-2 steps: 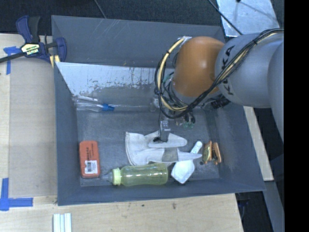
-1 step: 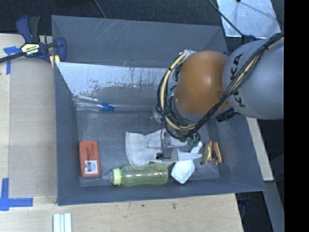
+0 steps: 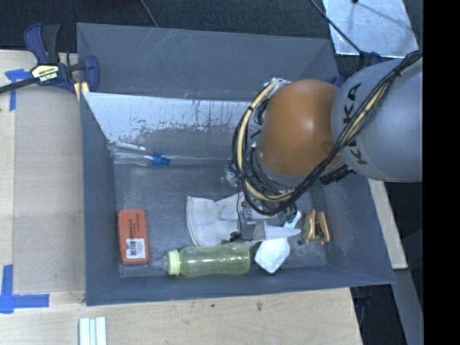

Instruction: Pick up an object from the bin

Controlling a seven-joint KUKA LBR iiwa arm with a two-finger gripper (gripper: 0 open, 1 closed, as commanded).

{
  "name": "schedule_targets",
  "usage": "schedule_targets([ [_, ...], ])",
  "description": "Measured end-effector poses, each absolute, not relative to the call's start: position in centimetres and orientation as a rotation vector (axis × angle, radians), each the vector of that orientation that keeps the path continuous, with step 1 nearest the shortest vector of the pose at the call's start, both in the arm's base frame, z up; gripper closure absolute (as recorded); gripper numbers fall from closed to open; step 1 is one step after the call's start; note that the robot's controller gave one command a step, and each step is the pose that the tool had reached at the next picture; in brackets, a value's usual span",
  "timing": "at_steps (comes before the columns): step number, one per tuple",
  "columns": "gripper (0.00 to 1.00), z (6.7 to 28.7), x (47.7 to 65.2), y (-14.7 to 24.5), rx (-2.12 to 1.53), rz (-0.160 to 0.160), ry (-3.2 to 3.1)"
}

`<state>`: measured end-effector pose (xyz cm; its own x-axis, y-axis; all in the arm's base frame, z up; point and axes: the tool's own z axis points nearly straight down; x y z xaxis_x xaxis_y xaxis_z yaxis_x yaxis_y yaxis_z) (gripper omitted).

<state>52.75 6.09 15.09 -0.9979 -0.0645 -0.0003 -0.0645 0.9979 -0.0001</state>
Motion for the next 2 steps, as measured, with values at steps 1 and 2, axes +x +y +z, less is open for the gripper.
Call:
schedule_targets([
  [1,1.00,7.43,56.00,7.38,-0.143,0.002,3.130],
  [2,1.00,7.43,56.00,7.38,-0.143,0.002,3.130],
])
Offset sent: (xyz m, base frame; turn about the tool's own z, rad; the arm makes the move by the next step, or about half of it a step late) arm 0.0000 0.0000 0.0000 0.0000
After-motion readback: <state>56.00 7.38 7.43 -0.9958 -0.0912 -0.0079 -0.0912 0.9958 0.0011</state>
